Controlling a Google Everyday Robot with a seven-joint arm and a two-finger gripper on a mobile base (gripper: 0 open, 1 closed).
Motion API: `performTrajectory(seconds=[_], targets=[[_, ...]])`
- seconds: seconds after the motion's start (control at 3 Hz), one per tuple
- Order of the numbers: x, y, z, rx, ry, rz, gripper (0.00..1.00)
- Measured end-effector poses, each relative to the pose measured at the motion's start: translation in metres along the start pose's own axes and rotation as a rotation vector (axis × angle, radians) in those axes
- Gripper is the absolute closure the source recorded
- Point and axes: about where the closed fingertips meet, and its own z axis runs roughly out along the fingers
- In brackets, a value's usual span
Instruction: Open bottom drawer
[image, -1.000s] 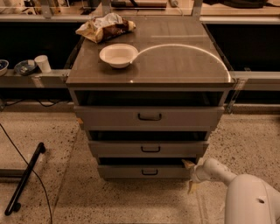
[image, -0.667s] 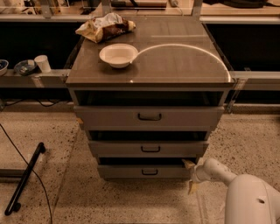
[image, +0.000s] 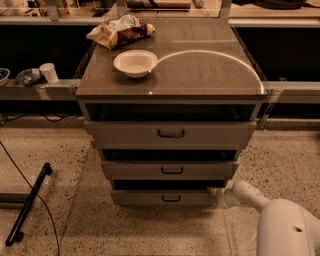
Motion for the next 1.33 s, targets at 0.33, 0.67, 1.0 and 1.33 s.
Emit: performTrajectory(seconds=[0.33, 0.67, 1.0, 1.33], targets=[[0.0, 0.0, 0.0, 0.0, 0.0, 0.0, 0.46], [0.0, 0.0, 0.0, 0.0, 0.0, 0.0, 0.25], [-0.0001, 0.0001, 0.0001, 0.0, 0.0, 0.0, 0.01], [-0.0008, 0.0006, 0.0007, -0.005, 0.003, 0.003, 0.0]])
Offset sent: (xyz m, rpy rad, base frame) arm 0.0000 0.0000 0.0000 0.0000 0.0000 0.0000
